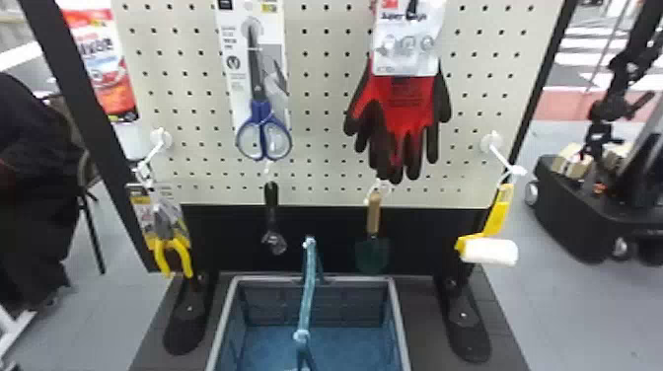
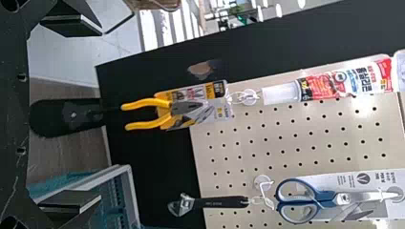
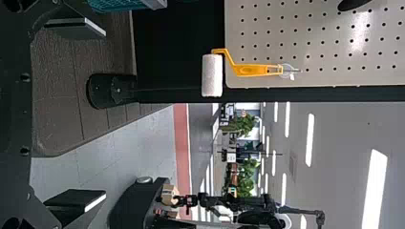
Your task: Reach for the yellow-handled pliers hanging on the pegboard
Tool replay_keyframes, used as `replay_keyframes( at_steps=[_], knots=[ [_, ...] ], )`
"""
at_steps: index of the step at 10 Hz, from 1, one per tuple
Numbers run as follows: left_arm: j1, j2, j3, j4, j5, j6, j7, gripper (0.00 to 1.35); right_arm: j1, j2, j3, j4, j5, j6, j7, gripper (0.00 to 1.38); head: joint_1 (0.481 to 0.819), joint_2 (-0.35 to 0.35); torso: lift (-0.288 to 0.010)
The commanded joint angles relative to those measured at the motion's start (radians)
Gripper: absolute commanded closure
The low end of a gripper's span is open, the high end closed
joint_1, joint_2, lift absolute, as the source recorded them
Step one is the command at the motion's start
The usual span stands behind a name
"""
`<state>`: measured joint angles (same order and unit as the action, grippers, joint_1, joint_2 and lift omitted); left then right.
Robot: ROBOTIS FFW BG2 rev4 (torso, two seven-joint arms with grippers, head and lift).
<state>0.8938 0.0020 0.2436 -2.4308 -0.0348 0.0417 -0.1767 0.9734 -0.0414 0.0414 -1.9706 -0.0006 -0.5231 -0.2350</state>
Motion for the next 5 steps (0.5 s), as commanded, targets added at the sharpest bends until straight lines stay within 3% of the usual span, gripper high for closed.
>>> replay_keyframes(
  at_steps=[1, 3, 5],
  knots=[
    [-0.084, -0.005, 0.057, 0.005, -0.040, 0.043, -0.037, 0.10, -0.002, 0.001, 0.000, 0.003, 0.004, 0.002, 0.000, 0.12, 0.549, 0.000, -0.100],
    [-0.174, -0.005, 0.109, 0.044, -0.076, 0.075, -0.086, 0.10, -0.006, 0.001, 0.000, 0.006, 0.005, 0.003, 0.003, 0.12, 0.549, 0.000, -0.100],
    [-0.273, -0.005, 0.129, 0.176, -0.031, 0.061, -0.086, 0.10, -0.009, 0.011, 0.000, 0.011, 0.005, 0.006, 0.017, 0.12, 0.549, 0.000, -0.100]
  ],
)
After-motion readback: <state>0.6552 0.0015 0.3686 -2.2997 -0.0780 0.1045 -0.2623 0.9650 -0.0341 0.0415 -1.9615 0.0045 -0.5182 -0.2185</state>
